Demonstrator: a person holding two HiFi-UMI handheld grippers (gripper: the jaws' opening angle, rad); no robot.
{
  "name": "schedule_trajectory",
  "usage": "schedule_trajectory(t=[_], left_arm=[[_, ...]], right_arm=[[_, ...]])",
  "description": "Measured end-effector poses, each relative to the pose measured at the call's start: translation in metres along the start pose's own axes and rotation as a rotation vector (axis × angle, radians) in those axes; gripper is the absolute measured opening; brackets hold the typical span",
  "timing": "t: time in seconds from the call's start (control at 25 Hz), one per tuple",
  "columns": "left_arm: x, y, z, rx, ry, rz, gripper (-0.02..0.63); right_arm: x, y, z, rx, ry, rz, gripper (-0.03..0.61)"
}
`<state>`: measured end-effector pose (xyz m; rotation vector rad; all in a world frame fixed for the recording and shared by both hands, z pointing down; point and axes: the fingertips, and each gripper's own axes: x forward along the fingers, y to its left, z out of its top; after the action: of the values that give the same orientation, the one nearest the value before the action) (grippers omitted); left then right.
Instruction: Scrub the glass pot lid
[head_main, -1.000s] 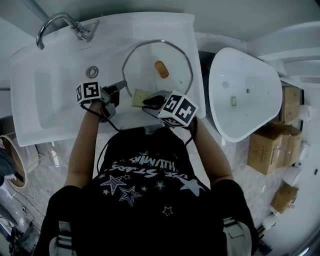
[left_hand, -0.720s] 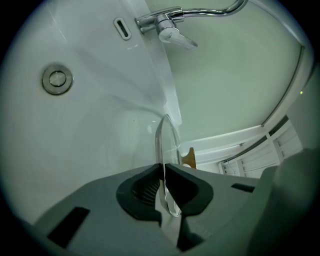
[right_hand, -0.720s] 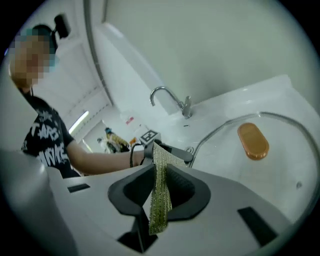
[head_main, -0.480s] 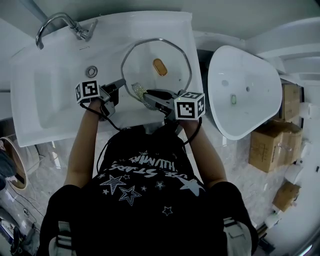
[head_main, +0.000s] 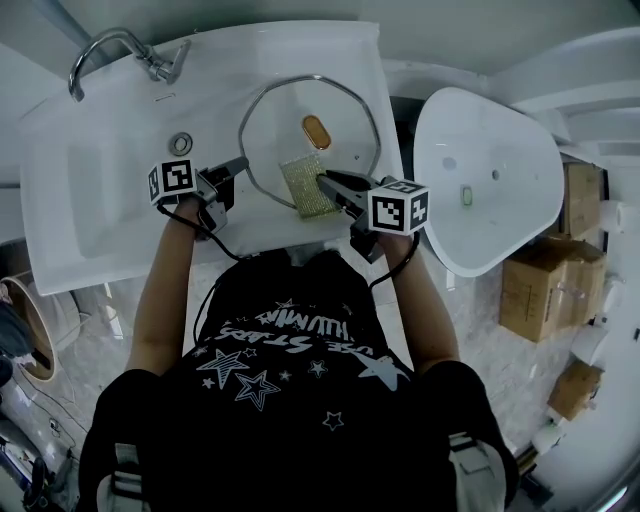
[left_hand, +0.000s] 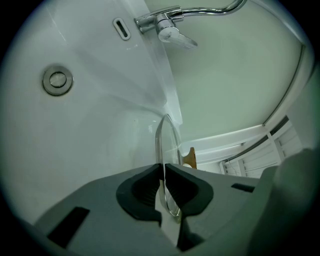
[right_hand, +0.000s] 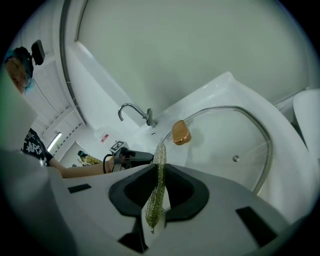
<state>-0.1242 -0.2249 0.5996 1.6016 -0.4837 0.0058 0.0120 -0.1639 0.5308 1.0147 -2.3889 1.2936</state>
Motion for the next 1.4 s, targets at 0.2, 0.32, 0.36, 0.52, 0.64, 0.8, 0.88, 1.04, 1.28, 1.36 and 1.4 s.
schedule_trajectory(t=[0.2,0.32,0.36,0.52,0.64,0.8,0.88,1.04,1.28,1.36,1.4], left_arm=[[0.001,0.0,0.0,0.001,0.008,0.003,0.04],[0.001,-0.001,-0.001,0.002,0.012,0.005,0.04],[0.001,-0.001,0.0,0.003,0.013,0.005,0.04],[0.001,0.0,-0.001,0.0,0.019,0.004,0.04],[0.001,0.0,-0.001,0.001,0.023,0.004,0.04],[0.001,-0.001,-0.001,-0.002,0.021,0.005,0.04],[0.001,-0.001,-0.001,-0.004,0.021,0.007,0.04],[0.001,0.0,-0.001,-0.003,0.02,0.015,0.04],[0.002,-0.001,-0.001,0.005,0.017,0.026,0.04],[0.001,-0.001,0.0,0.007,0.018,0.031,0.04],[0.001,-0.001,0.0,0.007,0.017,0.033,0.04]], right_arm=[[-0.015,-0.016,0.0,-0.003,0.001,-0.046,0.057],[-0.028,-0.028,0.002,-0.007,-0.001,-0.086,0.057],[-0.032,-0.033,0.003,-0.011,-0.003,-0.101,0.056],[-0.054,-0.054,0.009,-0.025,-0.014,-0.174,0.055],[-0.07,-0.07,0.016,-0.031,-0.029,-0.227,0.055],[-0.087,-0.087,0.026,-0.045,-0.044,-0.295,0.055],[-0.093,-0.092,0.031,-0.06,-0.044,-0.32,0.055],[-0.098,-0.095,0.04,-0.098,-0.042,-0.345,0.055],[-0.098,-0.071,0.059,-0.081,-0.081,-0.22,0.052],[-0.096,-0.058,0.074,-0.124,-0.096,-0.179,0.052],[-0.094,-0.055,0.08,-0.158,-0.091,-0.177,0.052]])
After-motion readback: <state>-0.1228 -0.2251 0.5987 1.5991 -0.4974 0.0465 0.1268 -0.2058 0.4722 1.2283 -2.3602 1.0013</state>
